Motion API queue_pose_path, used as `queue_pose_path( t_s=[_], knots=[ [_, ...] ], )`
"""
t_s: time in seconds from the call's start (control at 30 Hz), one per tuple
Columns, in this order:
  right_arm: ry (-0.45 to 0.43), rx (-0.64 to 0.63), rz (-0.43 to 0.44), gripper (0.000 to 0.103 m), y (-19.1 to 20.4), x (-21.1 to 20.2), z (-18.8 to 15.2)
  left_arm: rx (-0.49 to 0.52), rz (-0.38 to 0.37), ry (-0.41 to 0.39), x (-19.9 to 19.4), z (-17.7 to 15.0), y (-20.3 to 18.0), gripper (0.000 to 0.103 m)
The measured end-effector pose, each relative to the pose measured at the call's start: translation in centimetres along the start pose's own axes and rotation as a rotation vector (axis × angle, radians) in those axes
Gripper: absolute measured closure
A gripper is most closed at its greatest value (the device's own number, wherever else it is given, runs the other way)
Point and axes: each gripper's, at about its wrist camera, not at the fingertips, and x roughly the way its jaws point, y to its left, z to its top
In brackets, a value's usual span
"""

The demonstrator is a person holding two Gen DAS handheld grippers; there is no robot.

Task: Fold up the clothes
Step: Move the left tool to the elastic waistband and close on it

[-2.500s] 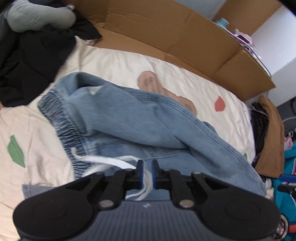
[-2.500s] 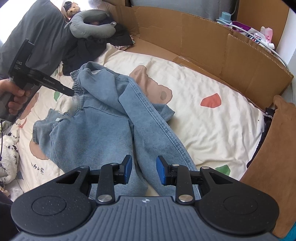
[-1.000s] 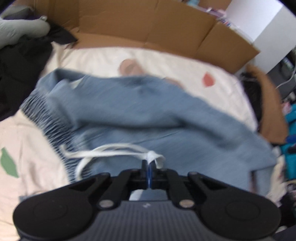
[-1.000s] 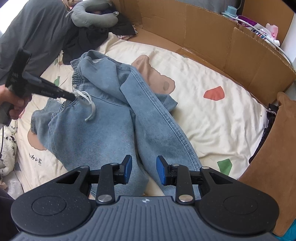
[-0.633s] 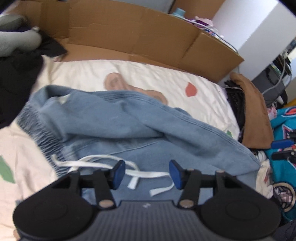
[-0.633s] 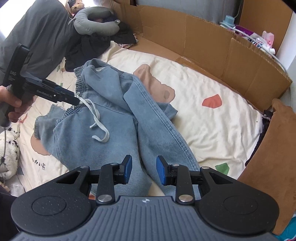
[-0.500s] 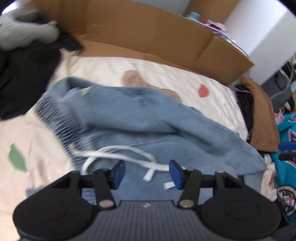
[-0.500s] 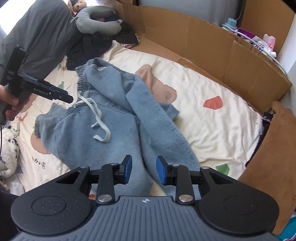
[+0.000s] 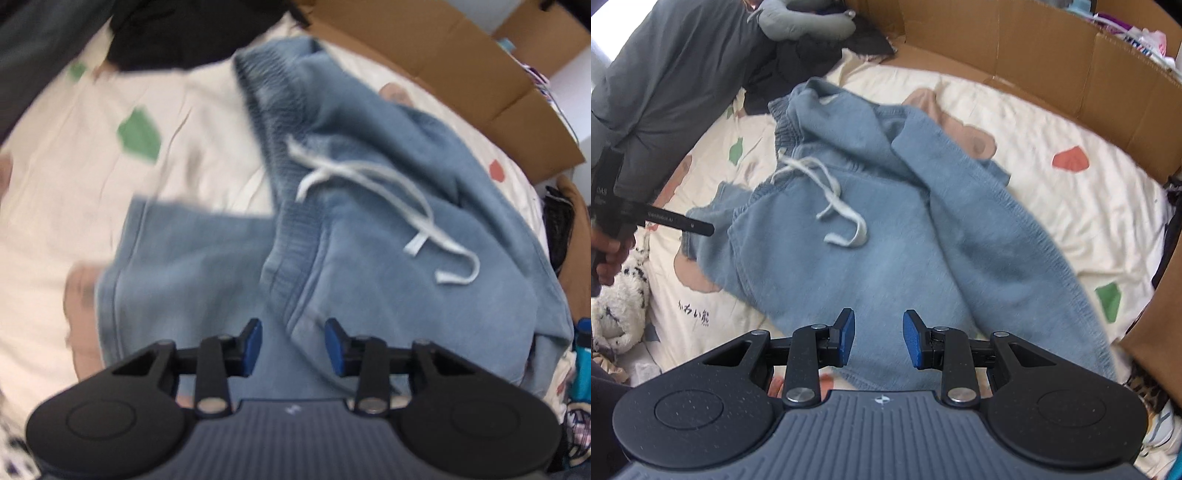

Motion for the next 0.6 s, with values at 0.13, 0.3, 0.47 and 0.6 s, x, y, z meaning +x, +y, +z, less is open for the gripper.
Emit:
queue_pose_path(
  t_s=[0.13, 0.3, 0.47, 0.6],
  knots=[
    [0.023, 0.013, -0.008, 0.067, 0.1, 0.7, -1.1, -0.079, -0.010, 0.006, 1.3, -1.8, 1.1, 0.064],
    [0.050, 0.011, -0.013, 0.067, 0.2, 1.5, -1.8, -0.173, -0.038, -0.010, 3.0, -2.8, 1.8, 0.074],
    [0.077, -0.008, -0.025, 0.067, 0.5, 2.2, -1.7, -0.194, -0.053, 0.033, 5.5, -2.7, 1.7, 0.080],
    [0.072, -0.008, -0.022, 0.067, 0.8, 2.4, -1.4, -0.200, -0.069, 0.053, 6.7, -1.9, 1.7, 0.080]
  ],
)
